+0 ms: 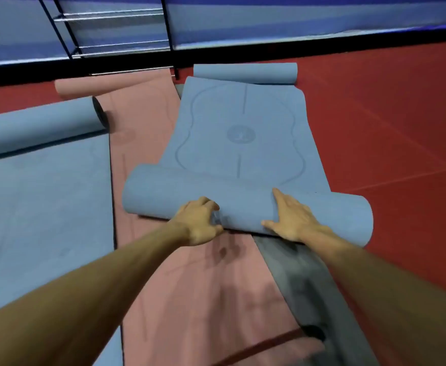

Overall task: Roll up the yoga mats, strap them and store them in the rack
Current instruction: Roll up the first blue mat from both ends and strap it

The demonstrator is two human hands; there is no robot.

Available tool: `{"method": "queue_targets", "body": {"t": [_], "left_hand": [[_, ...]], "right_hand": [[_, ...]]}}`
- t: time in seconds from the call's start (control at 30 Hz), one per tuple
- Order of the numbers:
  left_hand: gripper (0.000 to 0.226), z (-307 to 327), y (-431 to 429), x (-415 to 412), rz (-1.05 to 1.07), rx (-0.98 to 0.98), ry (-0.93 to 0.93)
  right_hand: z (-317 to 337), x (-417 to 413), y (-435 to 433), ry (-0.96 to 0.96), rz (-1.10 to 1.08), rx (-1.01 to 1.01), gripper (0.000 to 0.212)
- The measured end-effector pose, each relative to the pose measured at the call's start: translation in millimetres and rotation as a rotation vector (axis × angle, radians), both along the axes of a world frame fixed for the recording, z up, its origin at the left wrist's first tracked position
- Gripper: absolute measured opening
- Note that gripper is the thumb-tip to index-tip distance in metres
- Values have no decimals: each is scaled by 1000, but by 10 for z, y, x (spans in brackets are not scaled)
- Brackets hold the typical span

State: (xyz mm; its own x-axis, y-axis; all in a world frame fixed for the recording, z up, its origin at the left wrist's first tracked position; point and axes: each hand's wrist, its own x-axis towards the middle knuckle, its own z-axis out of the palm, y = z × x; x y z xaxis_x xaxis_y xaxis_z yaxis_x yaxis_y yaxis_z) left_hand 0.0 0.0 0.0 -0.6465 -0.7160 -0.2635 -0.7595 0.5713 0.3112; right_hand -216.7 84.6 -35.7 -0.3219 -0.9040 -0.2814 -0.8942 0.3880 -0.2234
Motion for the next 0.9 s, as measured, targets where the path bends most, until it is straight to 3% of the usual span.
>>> {"method": "queue_targets", "body": {"t": [0.13,0.2,0.3,0.4,0.53,0.6,0.7,0.9], "left_hand": [[65,-123,-21,-5,20,-6,11],[72,-176,-30,-19,18,-23,-14],[84,-227,-45,-3,-4,-70,-114],[94,-277,-4,81,18,-10,-203],[107,-337,233,244,-125,-146,-402],[102,-358,375,301,-188,-202,-478],[73,-376,607,407,-234,-249,-492],[51,-220,1116,712,-175,-106,-300]], "right_hand": [[-131,123,106,234,59,-18,92],[-170,210,157,263,105,-47,86],[-206,251,195,235,154,-45,94],[-239,280,282,41,102,-20,95],[-235,365,555,138,208,139,119],[-311,483,724,176,263,147,96],[-403,701,953,120,248,25,64],[-143,909,1420,41,193,2,55]]}}
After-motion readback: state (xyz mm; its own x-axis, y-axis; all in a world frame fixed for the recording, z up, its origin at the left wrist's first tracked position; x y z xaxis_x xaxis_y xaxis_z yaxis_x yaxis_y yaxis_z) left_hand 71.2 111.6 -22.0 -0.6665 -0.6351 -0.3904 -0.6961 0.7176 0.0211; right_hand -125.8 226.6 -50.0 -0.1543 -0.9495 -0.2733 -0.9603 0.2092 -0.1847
